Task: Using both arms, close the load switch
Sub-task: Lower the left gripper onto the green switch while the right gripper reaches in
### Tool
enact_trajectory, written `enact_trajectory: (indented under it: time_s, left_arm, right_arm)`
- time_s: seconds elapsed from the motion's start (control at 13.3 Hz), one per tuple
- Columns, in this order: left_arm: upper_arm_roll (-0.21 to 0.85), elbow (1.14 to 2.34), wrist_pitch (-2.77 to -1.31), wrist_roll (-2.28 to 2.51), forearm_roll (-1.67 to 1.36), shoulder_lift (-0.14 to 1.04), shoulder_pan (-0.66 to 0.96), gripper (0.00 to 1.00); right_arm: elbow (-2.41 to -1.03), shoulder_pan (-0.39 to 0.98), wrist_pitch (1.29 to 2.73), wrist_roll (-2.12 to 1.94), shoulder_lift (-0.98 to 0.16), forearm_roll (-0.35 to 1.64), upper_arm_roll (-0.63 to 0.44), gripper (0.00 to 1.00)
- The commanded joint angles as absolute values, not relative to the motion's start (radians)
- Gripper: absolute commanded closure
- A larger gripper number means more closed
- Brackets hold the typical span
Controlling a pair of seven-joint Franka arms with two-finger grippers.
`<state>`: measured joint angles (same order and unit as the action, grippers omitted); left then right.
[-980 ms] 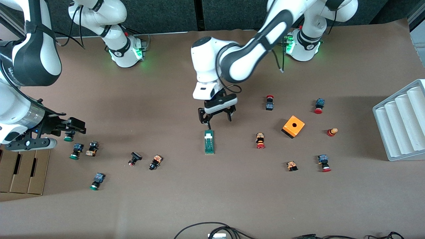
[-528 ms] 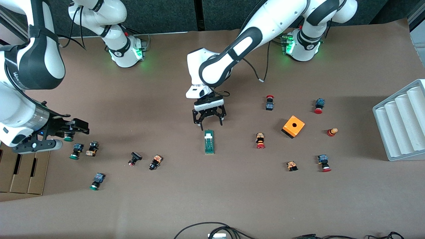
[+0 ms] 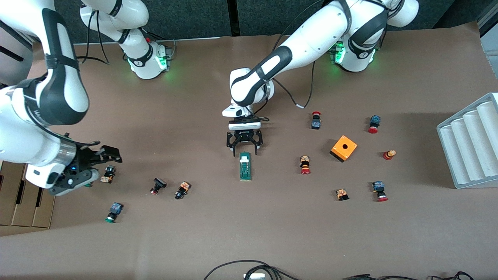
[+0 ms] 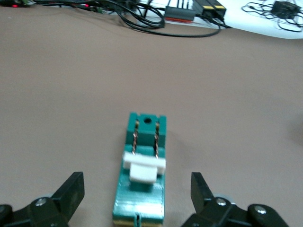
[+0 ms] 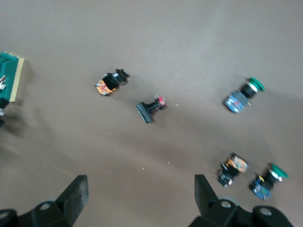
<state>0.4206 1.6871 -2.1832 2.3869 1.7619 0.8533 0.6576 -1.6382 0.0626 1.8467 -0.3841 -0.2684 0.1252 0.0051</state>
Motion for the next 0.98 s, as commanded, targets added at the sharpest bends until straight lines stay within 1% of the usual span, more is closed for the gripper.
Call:
enact_trajectory:
  time_s: [0.0,0.15,0.3,0.45,0.68,0.9]
  left_arm:
    - [0.411,1.625,-2.116,2.422,1.810,0.922,0.702,0.01]
    - [0.397,1.589,-2.057,2.427,1.827,0.965,0.745,0.00]
    - [0.373,1.589,-2.004,2.488,1.911,0.988,0.776,0.00]
    - [0.365,1.600,-1.993,2.580,2.006,1.003,0.778,0.01]
    - [0.351,1.597,-1.976,2.588,2.040,1.014,0.778,0.05]
    - [0.351,1.611,-1.902,2.631,2.037,1.015,0.791,0.10]
  right_arm:
    - [-1.606,0.115,1.885,-0.478,-0.307,0.152,0.000,0.00]
    - [-1.605,0.164,1.904,-0.526,-0.324,0.141,-0.002,0.00]
    - [-1.601,0.201,1.904,-0.561,-0.327,0.132,-0.002,0.00]
    - [-1.595,0.222,1.910,-0.708,-0.340,0.111,-0.002,0.00]
    - [-1.594,0.219,1.948,-0.911,-0.359,0.118,-0.003,0.00]
    - [-1.597,0.210,1.997,-0.954,-0.368,0.136,-0.005,0.00]
